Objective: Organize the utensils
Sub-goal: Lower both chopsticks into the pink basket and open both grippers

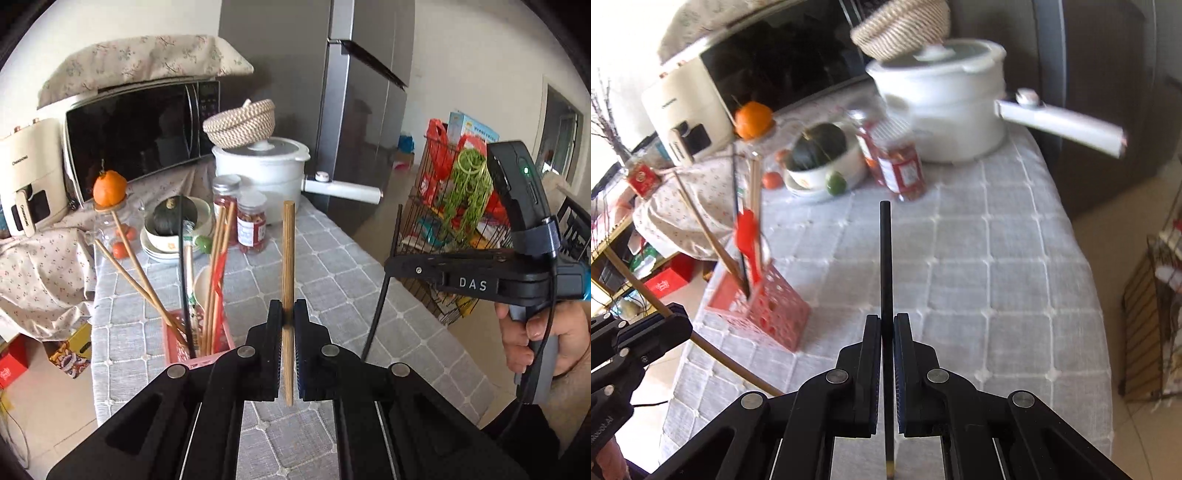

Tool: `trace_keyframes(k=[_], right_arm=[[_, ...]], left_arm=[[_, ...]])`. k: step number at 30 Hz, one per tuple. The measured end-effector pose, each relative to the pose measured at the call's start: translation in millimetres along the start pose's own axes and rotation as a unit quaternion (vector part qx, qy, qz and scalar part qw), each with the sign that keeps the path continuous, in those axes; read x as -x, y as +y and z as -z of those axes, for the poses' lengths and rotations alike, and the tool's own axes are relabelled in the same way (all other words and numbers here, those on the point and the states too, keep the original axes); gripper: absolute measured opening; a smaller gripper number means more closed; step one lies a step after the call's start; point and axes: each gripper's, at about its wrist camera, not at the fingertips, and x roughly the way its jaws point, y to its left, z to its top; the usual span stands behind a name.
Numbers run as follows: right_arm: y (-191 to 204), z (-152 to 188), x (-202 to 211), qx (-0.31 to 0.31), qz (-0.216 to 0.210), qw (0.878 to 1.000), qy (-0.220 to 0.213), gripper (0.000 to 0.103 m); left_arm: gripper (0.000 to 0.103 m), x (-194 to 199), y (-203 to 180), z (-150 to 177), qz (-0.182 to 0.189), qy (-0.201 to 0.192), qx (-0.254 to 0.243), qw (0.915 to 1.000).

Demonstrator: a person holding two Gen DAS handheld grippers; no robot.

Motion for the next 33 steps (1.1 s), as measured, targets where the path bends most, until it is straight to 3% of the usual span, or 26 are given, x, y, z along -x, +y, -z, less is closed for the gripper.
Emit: trace_keyframes(k=[7,12,22,30,33], right_arm=[[36,-29,18,0.004,-0.034,0.997,-0.069,0.004],[55,-41,30,0.009,-0.052,0.994,-0.098,0.004],[74,-40,42,0.033,-0.063,0.992,-0.101,0.004],[83,-47,50,0.027,-0.076,0.990,-0.114,0.004],[89,-52,52,0.029,-0.077,0.990,-0.119,0.004]], left_arm=[[0.006,45,32,-21,-0.035,-0.105,0.036,0.9932],[0.006,53,53,-25,-0.058,-0.138,0.050,0.9874],[0.006,22,79,-21,-0.093,-0.126,0.057,0.9860],[0.006,-25,94,-15,-0.091,-0.052,0.077,0.9915],[0.007,-37,100,-13,-0.083,-0.041,0.091,0.9916]])
